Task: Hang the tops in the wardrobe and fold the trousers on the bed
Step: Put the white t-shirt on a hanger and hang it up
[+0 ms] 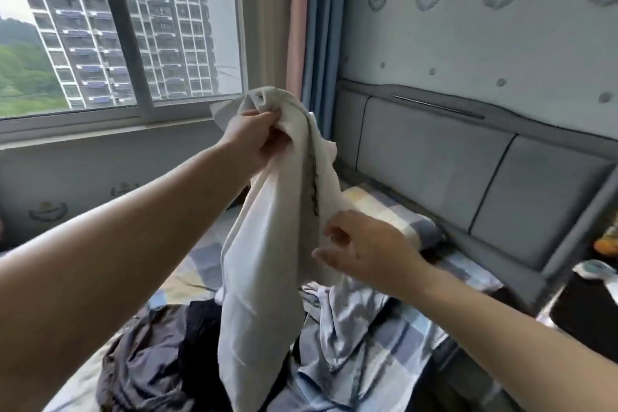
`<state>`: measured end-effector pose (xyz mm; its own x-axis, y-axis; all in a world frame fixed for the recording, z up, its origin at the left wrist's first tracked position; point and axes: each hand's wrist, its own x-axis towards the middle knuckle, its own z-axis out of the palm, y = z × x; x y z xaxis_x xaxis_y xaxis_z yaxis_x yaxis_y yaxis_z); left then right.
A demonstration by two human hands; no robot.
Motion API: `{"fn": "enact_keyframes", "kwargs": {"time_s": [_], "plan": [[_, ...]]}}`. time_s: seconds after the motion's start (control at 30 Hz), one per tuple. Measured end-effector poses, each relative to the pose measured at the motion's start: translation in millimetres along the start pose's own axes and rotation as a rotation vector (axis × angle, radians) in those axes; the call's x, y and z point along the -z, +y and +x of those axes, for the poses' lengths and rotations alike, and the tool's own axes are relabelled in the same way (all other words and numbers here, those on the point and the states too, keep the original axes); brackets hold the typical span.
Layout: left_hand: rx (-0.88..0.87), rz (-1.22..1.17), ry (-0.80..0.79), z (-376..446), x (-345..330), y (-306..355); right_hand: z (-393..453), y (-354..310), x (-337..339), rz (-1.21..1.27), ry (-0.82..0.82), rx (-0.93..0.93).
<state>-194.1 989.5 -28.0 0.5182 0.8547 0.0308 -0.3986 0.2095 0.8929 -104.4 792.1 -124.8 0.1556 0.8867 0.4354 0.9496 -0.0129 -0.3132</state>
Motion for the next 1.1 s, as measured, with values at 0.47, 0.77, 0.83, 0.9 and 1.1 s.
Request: {"fn": "enact_keyframes", "kwargs": {"time_s": [0.47,0.77,0.83,0.9,1.1], "plan": [[0.038,-0.03,-0.206,-21,-72,0,-28,15,-19,0.256,0.029,-0.597],[0.022,0.121,-0.346,-48,-140,-21,-76,55,45,0.193,0.224,-0.685],[0.002,0.219,-0.354,-48,-157,-28,-97,67,69,0.347,0.373,-0.8],[-0.033,0.299,-0.36,-51,-176,-36,-116,76,100,0.484,0.517,-0.827],[-0.188,0.499,-0.396,-76,-237,-77,-172,107,193,0.449,0.815,-0.902]]}}
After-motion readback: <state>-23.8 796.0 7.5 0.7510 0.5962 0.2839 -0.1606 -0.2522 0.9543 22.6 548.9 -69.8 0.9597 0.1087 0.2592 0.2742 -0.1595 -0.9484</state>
